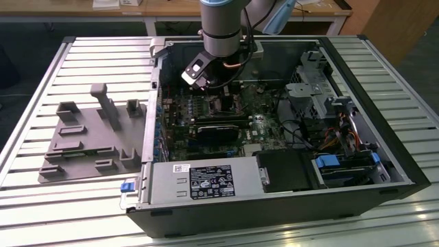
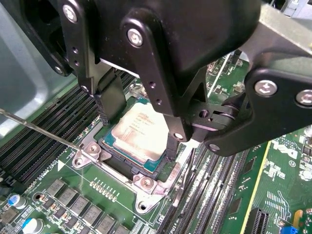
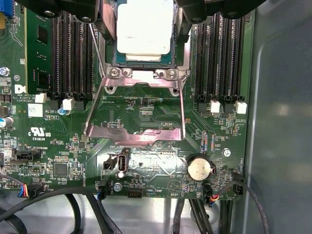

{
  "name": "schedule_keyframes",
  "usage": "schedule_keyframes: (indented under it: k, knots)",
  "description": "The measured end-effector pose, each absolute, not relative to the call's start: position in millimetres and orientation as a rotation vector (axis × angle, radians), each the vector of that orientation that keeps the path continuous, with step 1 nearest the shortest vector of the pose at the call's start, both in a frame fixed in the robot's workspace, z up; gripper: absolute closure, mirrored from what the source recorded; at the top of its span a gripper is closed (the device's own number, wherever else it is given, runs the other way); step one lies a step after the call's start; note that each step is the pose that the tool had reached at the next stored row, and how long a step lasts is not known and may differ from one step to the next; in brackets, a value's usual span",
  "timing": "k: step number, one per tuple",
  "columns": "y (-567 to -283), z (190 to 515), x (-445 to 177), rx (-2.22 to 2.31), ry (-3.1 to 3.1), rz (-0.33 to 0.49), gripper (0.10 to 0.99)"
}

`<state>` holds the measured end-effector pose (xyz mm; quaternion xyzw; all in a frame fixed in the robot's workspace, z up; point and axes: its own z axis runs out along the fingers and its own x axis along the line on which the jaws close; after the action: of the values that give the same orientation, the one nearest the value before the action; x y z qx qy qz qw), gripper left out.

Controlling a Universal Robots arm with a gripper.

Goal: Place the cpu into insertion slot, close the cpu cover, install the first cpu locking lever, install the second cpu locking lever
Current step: 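Place the cpu into insertion slot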

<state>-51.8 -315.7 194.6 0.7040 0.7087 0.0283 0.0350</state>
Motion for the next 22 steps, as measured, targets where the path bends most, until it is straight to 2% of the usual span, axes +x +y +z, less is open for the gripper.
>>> schedule_keyframes:
  k: [9,18,19,20,22]
  knots:
    - [-316,209,-52,2.164,2.178,0.087,0.478]
    - [-316,209,-52,2.164,2.178,0.087,0.494]
    - [-316,209,-52,2.164,2.178,0.087,0.620]
    - [-316,209,-52,2.164,2.178,0.087,0.620]
    - [-316,210,-52,2.164,2.178,0.087,0.733]
